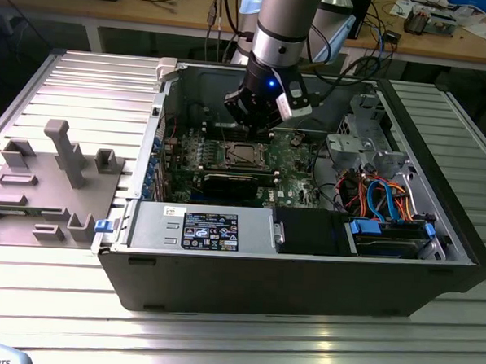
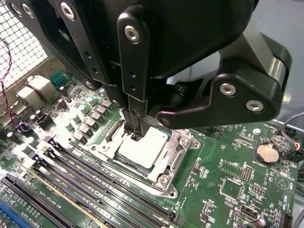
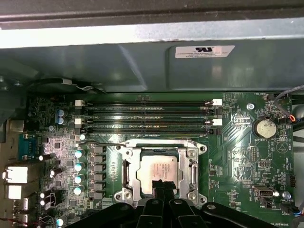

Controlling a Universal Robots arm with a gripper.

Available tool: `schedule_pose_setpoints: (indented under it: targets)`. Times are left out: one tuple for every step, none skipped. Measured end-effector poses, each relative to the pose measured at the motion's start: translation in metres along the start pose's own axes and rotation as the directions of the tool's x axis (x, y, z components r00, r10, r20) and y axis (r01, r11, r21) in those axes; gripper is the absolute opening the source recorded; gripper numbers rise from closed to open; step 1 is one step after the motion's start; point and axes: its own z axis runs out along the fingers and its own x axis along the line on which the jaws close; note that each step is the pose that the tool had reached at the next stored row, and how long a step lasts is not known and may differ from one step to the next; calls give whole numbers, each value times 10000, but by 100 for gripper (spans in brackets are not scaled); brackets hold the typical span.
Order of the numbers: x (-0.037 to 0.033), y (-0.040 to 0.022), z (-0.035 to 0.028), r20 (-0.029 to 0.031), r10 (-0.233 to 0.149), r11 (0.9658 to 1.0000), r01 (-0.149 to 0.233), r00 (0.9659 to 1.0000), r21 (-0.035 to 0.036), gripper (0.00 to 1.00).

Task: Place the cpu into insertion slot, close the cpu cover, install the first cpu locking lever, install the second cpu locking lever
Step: 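Install the first cpu locking lever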

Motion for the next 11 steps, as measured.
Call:
schedule_pose_setpoints:
  targets:
    - [0, 0, 0, -2, -39, 10000, 39, 10000, 3, 11]
    - [0, 0, 0, -3, -74, 10000, 74, 10000, 6, 11]
    - [0, 0, 0, -5, -106, 9999, 106, 9999, 9, 11]
    - [0, 0, 0, -7, -133, 9999, 133, 9999, 11, 11]
    - [0, 0, 0, -8, -162, 9999, 162, 9999, 14, 11]
    - [0, 0, 0, -9, -192, 9998, 192, 9998, 17, 11]
    - [0, 0, 0, -11, -226, 9997, 226, 9997, 19, 11]
    - [0, 0, 0, -13, -252, 9997, 252, 9997, 22, 11]
    - [0, 0, 0, -15, -320, 9995, 320, 9995, 28, 11]
    - [0, 0, 0, -18, -373, 9993, 373, 9993, 32, 11]
    - [0, 0, 0, -20, -416, 9991, 416, 9991, 36, 11]
